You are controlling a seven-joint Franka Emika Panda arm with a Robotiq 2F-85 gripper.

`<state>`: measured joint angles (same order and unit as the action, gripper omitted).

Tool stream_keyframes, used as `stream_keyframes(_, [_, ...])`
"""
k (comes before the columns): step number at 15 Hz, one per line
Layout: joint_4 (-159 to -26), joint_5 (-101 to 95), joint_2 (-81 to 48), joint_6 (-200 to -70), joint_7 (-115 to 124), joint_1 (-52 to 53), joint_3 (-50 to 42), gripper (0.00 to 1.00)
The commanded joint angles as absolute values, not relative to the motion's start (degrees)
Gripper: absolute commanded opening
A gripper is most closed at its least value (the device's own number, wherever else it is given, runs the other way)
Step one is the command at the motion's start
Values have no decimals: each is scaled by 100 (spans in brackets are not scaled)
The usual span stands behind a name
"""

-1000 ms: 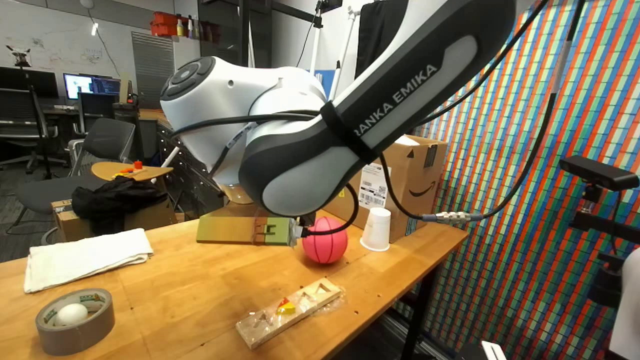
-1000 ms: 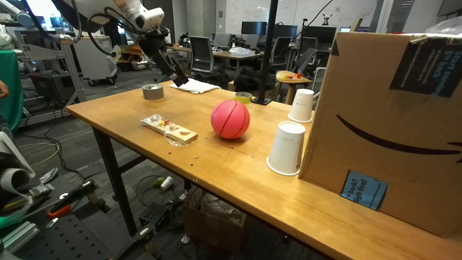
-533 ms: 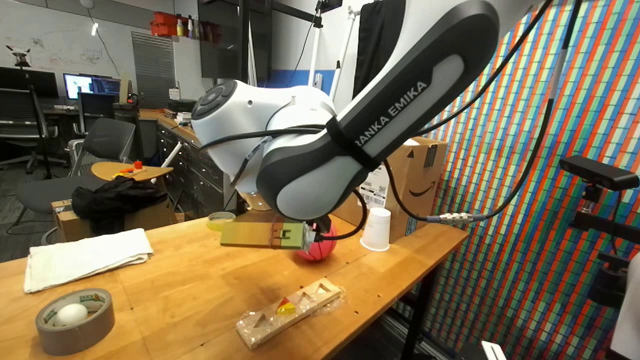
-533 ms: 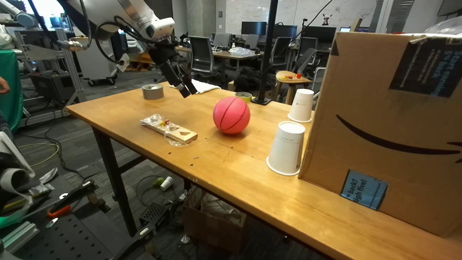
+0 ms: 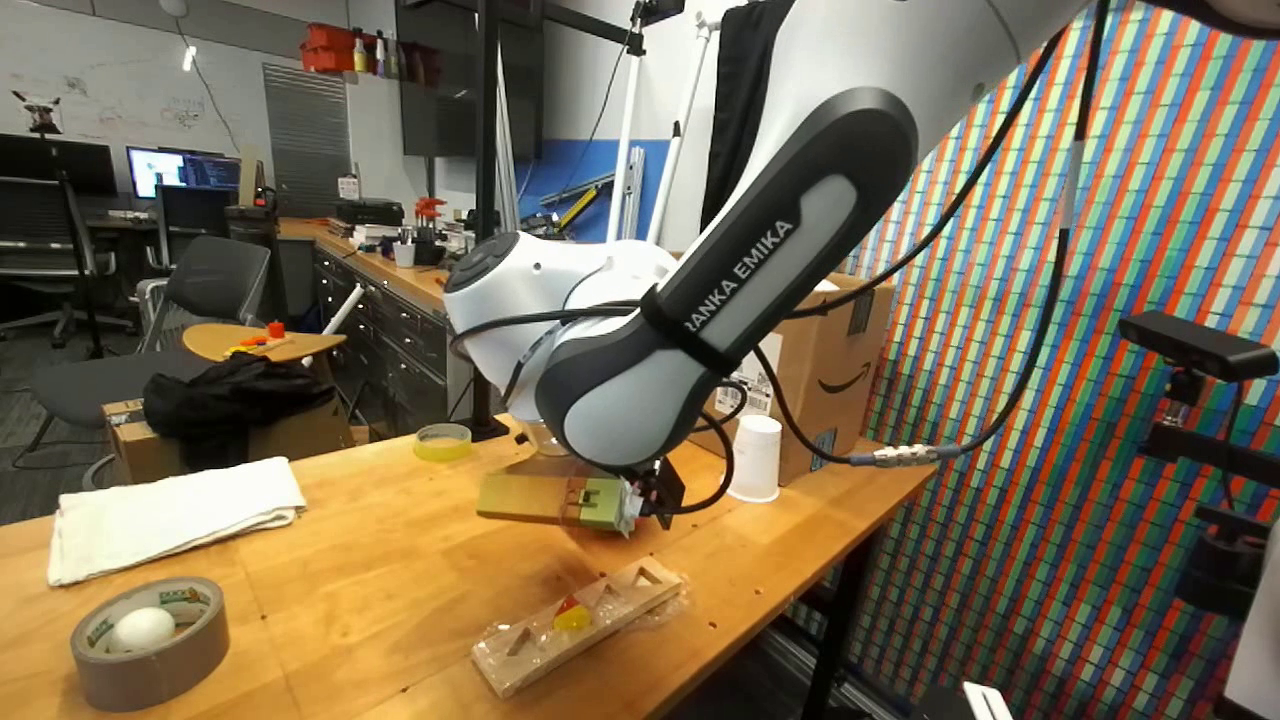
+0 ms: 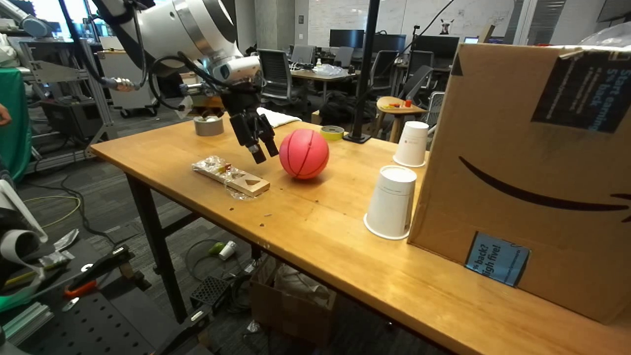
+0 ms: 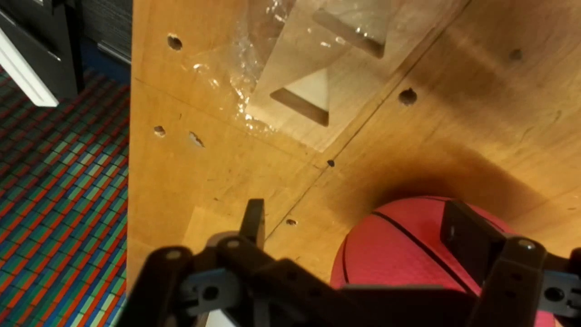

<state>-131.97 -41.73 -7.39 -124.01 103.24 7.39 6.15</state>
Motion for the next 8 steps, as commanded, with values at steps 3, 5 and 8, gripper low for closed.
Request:
stream_keyframes(3, [-12774,-4069,-1105,-12888,10225,817,557,100])
stream_keyframes(5, [-12549,-4428,-1197,-12973,10269,885,514,100])
stream_keyframes(8, [-12186,-5301,-1328,-13013,10296,935,431,100])
